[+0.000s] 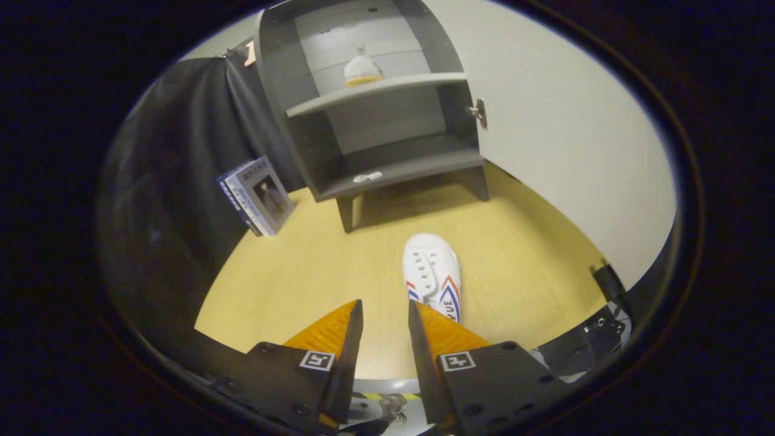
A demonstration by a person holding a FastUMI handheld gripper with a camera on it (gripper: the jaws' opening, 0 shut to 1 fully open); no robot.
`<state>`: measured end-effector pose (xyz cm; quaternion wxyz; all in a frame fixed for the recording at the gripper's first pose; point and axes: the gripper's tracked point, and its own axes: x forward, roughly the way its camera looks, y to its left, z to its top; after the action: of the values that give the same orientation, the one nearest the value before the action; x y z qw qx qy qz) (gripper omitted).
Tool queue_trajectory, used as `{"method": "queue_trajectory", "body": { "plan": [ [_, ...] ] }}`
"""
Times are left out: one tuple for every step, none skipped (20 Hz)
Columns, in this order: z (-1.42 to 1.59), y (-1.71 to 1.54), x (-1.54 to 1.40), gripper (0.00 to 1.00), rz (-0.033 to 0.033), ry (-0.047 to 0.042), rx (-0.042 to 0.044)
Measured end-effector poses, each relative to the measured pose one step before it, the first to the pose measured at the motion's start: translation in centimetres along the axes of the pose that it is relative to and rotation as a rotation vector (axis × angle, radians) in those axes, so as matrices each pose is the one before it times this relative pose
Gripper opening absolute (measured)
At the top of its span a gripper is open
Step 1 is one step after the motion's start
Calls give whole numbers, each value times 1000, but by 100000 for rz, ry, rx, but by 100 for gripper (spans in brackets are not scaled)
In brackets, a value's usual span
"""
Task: Open the shoe cabinet door, grab the shoes and put them into the shoe cabinet, then close the shoe cabinet door.
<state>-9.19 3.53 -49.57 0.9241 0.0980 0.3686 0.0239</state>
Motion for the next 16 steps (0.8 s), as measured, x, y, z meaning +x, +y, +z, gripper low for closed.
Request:
{"method": "queue_trajectory", "body": {
  "plan": [
    [-814, -642, 1070, 49, -1507, 1441, 70],
    [-753, -492, 985, 49, -1305, 1818, -214],
    [-750, -68, 925, 48, -562, 1835, -204],
    [-343, -173, 778, 48, -909, 1092, -168],
    [-121, -29, 402, 48, -191, 947, -531],
    [-150, -23, 454, 48, -470, 1002, -856],
    [-144, -41, 451, 48, -618, 681, -1202],
    [1, -84, 385, 48, -717, 232, -1487],
    [14, -7, 341, 48, -762, 268, -1505],
    [75, -29, 411, 48, -562, -65, -1328],
    [73, -58, 518, 48, -655, -10, -989],
    [0, -31, 488, 48, -192, 614, -740],
    [-179, 102, 472, 48, 128, 867, -346],
    [196, 191, 338, 48, 675, -84, 101],
    [415, 40, 377, 48, 282, -1183, 124],
    [442, 39, 231, 48, 392, -1246, 24]
  ]
}}
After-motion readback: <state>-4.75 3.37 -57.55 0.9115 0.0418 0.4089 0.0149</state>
